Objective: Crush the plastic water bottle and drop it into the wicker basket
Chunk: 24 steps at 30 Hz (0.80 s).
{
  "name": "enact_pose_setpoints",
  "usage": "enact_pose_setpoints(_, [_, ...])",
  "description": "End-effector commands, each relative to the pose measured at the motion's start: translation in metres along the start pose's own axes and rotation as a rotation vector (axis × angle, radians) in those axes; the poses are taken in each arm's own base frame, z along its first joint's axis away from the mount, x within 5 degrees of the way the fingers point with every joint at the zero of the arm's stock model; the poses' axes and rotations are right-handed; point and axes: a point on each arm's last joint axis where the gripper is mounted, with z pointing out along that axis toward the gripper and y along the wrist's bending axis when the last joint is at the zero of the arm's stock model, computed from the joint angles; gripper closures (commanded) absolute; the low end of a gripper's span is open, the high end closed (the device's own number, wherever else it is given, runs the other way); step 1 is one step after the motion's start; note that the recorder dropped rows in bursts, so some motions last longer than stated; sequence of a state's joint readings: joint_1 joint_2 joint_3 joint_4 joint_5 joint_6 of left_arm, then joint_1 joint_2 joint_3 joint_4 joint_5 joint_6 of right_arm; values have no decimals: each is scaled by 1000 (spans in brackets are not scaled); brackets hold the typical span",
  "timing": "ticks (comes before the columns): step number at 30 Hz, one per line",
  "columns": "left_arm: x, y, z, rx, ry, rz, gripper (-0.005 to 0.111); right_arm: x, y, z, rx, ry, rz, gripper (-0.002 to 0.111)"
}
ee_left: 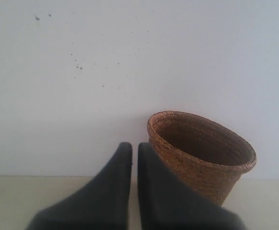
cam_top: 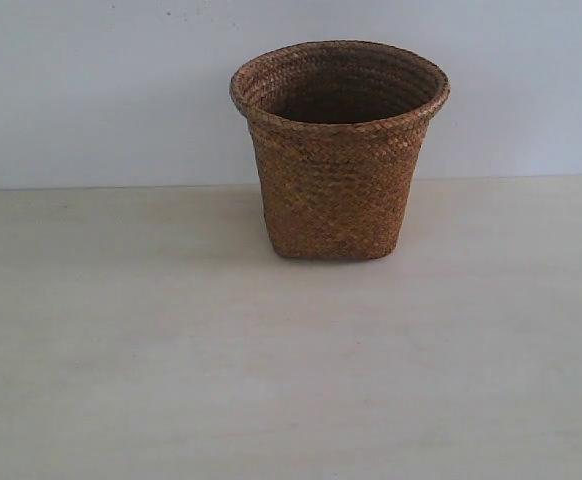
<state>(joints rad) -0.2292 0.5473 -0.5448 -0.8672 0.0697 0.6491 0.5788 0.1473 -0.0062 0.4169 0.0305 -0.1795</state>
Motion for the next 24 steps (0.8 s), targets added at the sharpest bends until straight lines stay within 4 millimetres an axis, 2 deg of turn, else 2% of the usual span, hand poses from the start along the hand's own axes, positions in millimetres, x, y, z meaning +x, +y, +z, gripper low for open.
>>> enact_pose_setpoints(1, [0,0,-1,-1,-3,-14,103,2,0,0,-2,0,-3,108])
enact_pose_setpoints(14, [4,0,-2,3,12,-10,103,2,0,0,-2,0,-3,108])
enact_pose_setpoints(19, [23,12,-3,-70,-5,-19,103,2,0,0,-2,0,-3,108])
enact_pose_setpoints(24, [39,19,-16,-110,-41,-51,103,2,0,0,-3,2,-2,108])
